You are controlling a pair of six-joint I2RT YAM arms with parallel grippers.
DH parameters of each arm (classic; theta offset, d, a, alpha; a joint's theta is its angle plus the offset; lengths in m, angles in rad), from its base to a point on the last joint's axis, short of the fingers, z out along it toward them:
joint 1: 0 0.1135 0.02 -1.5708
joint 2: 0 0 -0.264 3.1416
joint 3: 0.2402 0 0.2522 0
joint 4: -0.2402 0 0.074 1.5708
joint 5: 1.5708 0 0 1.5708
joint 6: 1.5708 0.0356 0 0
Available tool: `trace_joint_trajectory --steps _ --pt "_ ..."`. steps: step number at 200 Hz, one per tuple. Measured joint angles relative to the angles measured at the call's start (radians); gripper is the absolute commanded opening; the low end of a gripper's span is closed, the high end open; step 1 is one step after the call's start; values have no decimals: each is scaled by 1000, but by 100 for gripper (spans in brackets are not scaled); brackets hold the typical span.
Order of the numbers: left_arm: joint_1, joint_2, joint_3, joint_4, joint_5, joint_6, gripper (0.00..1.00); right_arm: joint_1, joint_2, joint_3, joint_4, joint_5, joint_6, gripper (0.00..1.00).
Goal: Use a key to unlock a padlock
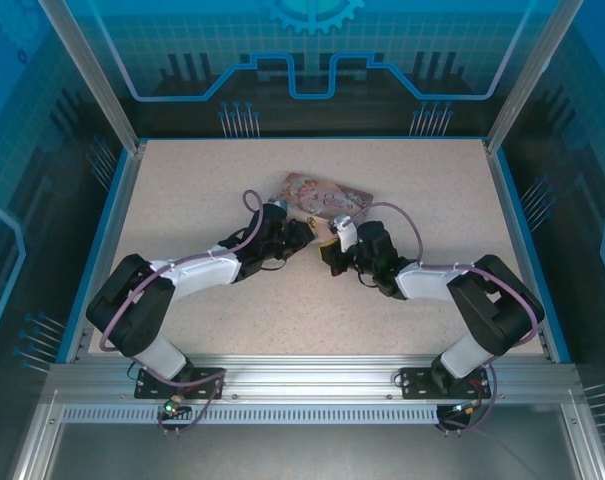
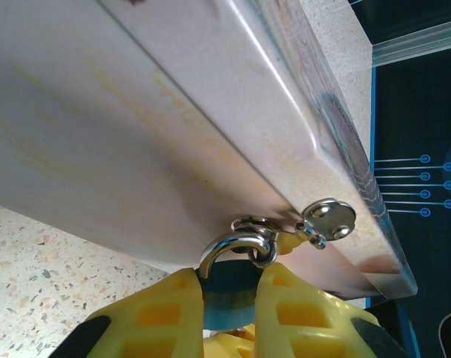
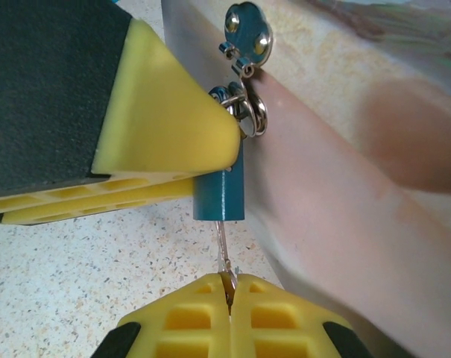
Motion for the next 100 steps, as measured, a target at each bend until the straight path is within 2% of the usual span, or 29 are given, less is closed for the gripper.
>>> trace_joint_trajectory --steps 100 --pt "-3 -2 0 29 19 -4 0 -44 3 1 42 -99 66 0"
